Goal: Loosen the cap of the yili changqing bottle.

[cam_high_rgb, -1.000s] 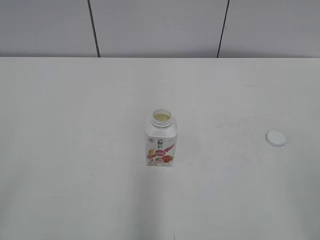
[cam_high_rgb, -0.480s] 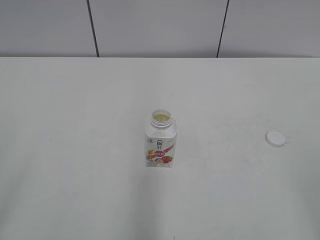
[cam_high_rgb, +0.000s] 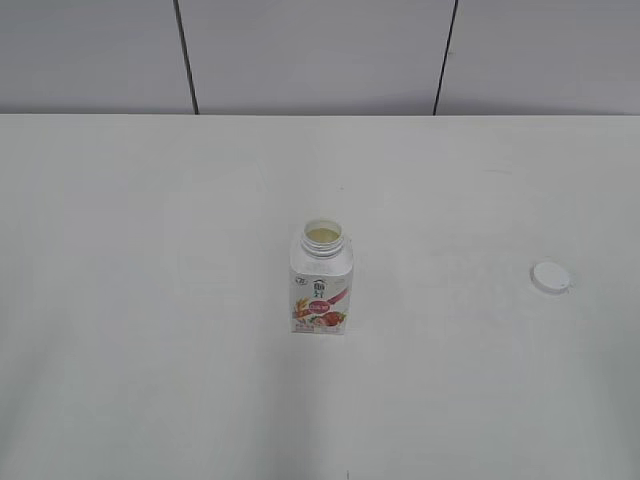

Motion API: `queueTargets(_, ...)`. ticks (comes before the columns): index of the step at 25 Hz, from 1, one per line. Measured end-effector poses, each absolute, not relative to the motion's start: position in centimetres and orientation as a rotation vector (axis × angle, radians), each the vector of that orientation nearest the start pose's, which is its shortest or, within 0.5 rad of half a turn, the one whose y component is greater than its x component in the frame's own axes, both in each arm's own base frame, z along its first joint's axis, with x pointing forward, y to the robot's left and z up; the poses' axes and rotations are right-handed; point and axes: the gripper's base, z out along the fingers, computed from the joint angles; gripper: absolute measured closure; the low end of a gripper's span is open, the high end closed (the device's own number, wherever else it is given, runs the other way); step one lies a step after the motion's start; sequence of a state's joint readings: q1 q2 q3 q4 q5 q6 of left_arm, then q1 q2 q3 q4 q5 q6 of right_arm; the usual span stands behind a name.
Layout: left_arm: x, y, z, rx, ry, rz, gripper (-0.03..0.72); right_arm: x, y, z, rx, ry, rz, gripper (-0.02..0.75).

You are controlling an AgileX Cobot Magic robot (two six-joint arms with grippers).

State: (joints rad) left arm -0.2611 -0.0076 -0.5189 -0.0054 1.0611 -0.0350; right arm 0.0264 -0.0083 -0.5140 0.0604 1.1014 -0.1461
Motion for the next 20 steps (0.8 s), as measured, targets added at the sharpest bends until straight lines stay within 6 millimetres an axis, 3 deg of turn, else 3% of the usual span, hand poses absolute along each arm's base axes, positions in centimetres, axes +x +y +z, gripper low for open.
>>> queueTargets(20,-0.82,0.07,28.22,0.11,2.018,-0.118,0.254,-0.97,0.59,27.82,-0.181,2.049,0.016,0.184)
